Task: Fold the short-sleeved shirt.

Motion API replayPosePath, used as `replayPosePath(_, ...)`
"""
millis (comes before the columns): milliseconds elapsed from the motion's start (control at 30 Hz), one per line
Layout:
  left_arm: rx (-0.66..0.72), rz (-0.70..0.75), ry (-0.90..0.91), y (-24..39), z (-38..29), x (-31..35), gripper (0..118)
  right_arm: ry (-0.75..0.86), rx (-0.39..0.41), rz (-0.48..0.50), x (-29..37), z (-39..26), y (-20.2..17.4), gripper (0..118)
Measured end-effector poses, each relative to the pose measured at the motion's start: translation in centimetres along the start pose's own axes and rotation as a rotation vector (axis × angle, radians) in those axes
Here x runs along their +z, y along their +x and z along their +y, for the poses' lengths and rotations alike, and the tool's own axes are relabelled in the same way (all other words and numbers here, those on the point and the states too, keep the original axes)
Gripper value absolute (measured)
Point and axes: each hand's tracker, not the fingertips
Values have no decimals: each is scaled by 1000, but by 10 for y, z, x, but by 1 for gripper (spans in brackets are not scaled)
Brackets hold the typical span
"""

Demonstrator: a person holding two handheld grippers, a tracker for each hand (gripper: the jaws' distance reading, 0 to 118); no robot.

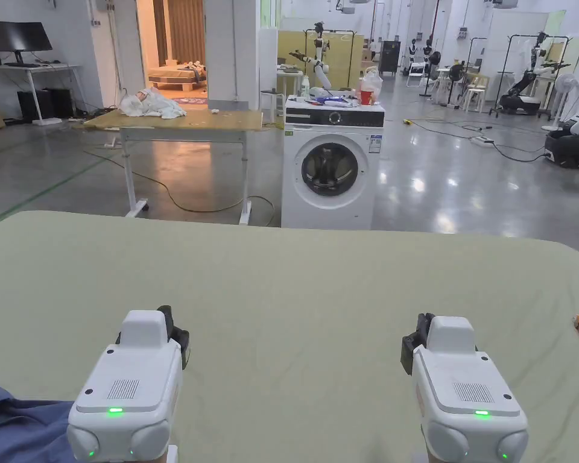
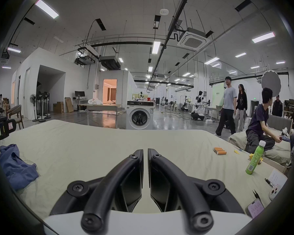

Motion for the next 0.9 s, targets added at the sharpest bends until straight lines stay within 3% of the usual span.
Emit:
replayPosePath(533, 2, 0, -11, -5, 0, 1, 0, -23, 0, -2, -2, 0, 5, 4)
replayPosePath(600, 113, -18, -21, -11, 3, 1, 0, -38, -118, 3, -3, 2, 11, 4)
replayPosePath(733, 508, -66, -53, -32, 6, -2, 0, -57, -525, 43, -4, 2, 32, 4)
replayPosePath(767, 513, -65, -57, -31, 6, -2, 0, -55, -537, 48, -5, 3, 33, 4)
replayPosePath(800, 378, -55, -58, -23, 10, -2, 0, -53, -471, 41, -5, 7, 32, 4)
replayPosePath(833, 145, -55, -44, -12, 12, -1, 0, -31, -297, 54, -7, 13, 24, 4)
replayPosePath(900, -436, -53, -29, 18, 10, 1, 0, -21, 258, 113, -9, 22, -3, 4)
